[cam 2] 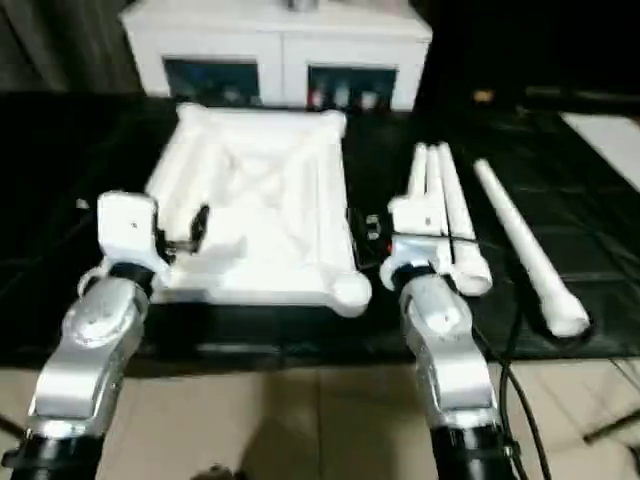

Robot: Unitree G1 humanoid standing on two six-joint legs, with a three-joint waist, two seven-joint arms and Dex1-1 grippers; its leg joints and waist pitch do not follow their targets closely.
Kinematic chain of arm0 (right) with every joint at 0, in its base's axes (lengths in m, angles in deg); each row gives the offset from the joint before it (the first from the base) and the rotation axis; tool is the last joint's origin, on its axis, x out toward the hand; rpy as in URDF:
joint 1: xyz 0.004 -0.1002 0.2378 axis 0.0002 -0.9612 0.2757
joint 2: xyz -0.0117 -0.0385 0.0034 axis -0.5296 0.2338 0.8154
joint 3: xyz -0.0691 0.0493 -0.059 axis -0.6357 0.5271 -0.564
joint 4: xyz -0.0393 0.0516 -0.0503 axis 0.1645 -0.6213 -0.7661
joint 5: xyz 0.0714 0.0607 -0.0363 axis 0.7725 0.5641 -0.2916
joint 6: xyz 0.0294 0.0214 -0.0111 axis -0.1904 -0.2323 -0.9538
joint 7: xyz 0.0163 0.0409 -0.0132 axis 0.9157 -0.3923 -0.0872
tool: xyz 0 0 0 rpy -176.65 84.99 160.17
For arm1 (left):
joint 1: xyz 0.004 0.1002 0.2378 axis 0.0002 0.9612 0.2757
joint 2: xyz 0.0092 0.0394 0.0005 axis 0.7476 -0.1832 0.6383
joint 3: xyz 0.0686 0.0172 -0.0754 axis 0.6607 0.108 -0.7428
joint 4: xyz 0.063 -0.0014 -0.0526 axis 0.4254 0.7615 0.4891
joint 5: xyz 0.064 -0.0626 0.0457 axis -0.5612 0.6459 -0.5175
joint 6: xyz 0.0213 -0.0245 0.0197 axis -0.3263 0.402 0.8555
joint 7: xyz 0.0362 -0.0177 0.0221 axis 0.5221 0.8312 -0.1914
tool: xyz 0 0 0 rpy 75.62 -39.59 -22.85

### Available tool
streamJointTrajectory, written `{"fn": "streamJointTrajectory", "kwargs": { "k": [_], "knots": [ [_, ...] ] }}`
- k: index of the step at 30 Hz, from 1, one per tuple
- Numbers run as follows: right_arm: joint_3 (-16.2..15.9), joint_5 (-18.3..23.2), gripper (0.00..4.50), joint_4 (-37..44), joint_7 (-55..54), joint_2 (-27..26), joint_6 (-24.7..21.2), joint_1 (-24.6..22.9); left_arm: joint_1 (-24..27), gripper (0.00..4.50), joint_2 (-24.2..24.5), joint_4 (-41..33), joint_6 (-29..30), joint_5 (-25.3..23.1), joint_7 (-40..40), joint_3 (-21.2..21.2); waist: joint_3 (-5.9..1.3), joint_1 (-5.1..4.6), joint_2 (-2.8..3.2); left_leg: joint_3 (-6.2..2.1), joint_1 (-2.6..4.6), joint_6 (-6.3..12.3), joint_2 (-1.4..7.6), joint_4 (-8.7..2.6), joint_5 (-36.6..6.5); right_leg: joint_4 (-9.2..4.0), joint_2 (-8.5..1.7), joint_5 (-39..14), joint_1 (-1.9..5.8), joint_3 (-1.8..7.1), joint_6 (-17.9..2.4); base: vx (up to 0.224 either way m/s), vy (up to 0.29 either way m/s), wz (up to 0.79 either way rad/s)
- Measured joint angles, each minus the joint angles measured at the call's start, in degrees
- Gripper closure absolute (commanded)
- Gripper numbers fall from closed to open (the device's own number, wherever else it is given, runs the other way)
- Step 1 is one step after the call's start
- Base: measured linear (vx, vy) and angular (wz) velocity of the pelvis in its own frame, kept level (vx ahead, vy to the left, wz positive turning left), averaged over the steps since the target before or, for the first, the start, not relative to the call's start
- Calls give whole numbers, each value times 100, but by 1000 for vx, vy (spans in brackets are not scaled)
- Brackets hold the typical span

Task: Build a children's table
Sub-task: Move to table

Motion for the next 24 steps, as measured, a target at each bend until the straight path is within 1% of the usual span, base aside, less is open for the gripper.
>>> {"fn": "streamJointTrajectory", "kwargs": {
  "k": [1,2,3,5,6,7,8,9,10,11,12,13,14,15,16,17,18,20,21,22,23,24],
  "knots": [
    [19,0,33,-2,-10,4,2,-1,-4,0,-9,0,-11,1,3,13,-2,-20,3,18,7,0,1,0,0,-14,-2,-1,40,13,3,66,45,-13],
    [40,1,33,-4,-13,3,2,-12,-4,0,-21,6,-13,2,7,48,-4,-28,8,29,9,3,10,0,2,-47,1,-2,60,12,5,76,47,-11],
    [61,0,33,-5,-18,4,2,-15,-5,0,-48,11,-18,5,10,79,-10,-53,10,60,12,10,29,-2,6,-88,6,2,74,13,4,83,44,-9],
    [72,-2,33,-5,-20,1,2,-15,-5,0,-47,20,-26,5,14,90,-22,-110,17,79,21,89,34,6,49,-112,6,31,84,22,20,89,42,-9],
    [71,-2,33,-5,-20,1,2,-13,-4,0,-42,26,-28,4,13,85,-30,-161,21,82,22,131,30,5,71,-121,8,19,83,31,29,108,29,-7],
    [61,-2,33,-6,-19,-3,2,-12,-5,0,-33,35,-28,5,13,68,-32,-203,24,85,27,189,22,6,66,-114,6,1,62,42,17,108,29,-7],
    [54,-2,33,-7,-18,-3,2,-11,-4,0,-33,36,-28,5,14,45,-34,-244,20,87,33,225,10,9,45,-65,-1,-44,20,64,-37,110,6,-2],
    [51,-1,33,-7,-17,-2,2,-8,-5,0,-36,36,-29,7,15,34,-44,-305,3,99,33,245,-14,13,27,12,-4,-108,-23,141,-56,97,-22,2],
    [58,5,33,-8,-14,0,-3,-9,-4,0,-35,36,-29,9,16,31,-48,-335,-5,123,33,275,-19,27,8,57,-13,-154,-40,172,-37,97,-22,2],
    [78,9,33,-14,-15,2,-11,-9,-6,0,-49,35,-30,10,17,32,-60,-317,-10,164,24,318,-15,46,-17,69,-11,-168,-16,203,12,84,-42,-4],
    [110,12,33,-18,-16,4,-16,-9,-3,0,-68,36,-32,13,25,63,-60,-242,-18,240,5,396,10,63,-64,73,34,-177,-20,290,27,65,-49,-21],
    [137,12,33,-21,-18,13,-17,-11,-3,0,-90,33,-35,19,35,100,-75,-203,-1,296,16,436,34,88,-98,56,81,-179,-19,339,27,65,-49,-21],
    [162,11,33,-21,-19,19,-18,-10,-1,0,-97,32,-36,23,54,122,-75,-107,-3,360,122,262,130,60,-122,51,161,-179,-23,464,27,50,-39,-46],
    [167,11,33,-23,-18,11,-18,-10,13,0,-84,32,-36,23,62,115,-78,-22,-7,442,217,28,204,59,-182,63,226,-184,-20,570,21,66,-19,-57],
    [163,10,33,-24,-18,2,-18,-7,25,0,-72,32,-35,23,62,96,-82,-21,-28,492,284,-11,214,41,-215,71,230,-189,-18,614,12,66,-19,-57],
    [159,6,33,-24,-18,3,-17,-7,34,0,-64,29,-35,23,60,79,-86,-31,-47,486,302,7,200,35,-226,68,219,-202,8,607,12,59,-7,-29],
    [163,2,33,-24,-18,28,-17,-7,47,0,-73,28,-35,23,60,77,-88,-31,-53,479,320,24,193,24,-235,36,216,-214,60,596,16,0,0,0],
    [171,0,33,-27,-18,59,-16,-9,60,0,-91,22,-35,23,61,92,-93,-18,-54,461,307,72,179,30,-258,-13,226,-234,121,601,34,26,6,3],
    [174,1,33,-28,-18,57,-16,-9,63,0,-101,22,-35,23,61,96,-97,4,-53,445,312,84,183,29,-268,-70,233,-233,159,591,45,68,21,7],
    [175,1,33,-28,-18,54,-17,-8,68,0,-95,21,-35,23,61,87,-105,22,-59,442,313,85,183,28,-287,-100,231,-233,172,587,52,68,21,7],
    [160,-3,33,-28,-11,52,-16,-6,73,0,-81,22,-35,22,59,73,-113,13,-66,434,341,104,178,34,-308,-106,221,-232,168,579,66,107,29,5],
    [59,-27,33,-40,28,54,-16,11,96,0,-59,21,-34,21,56,35,-122,-37,-90,418,355,136,150,51,-343,-6,184,-248,89,532,71,124,10,2]
  ]
}}
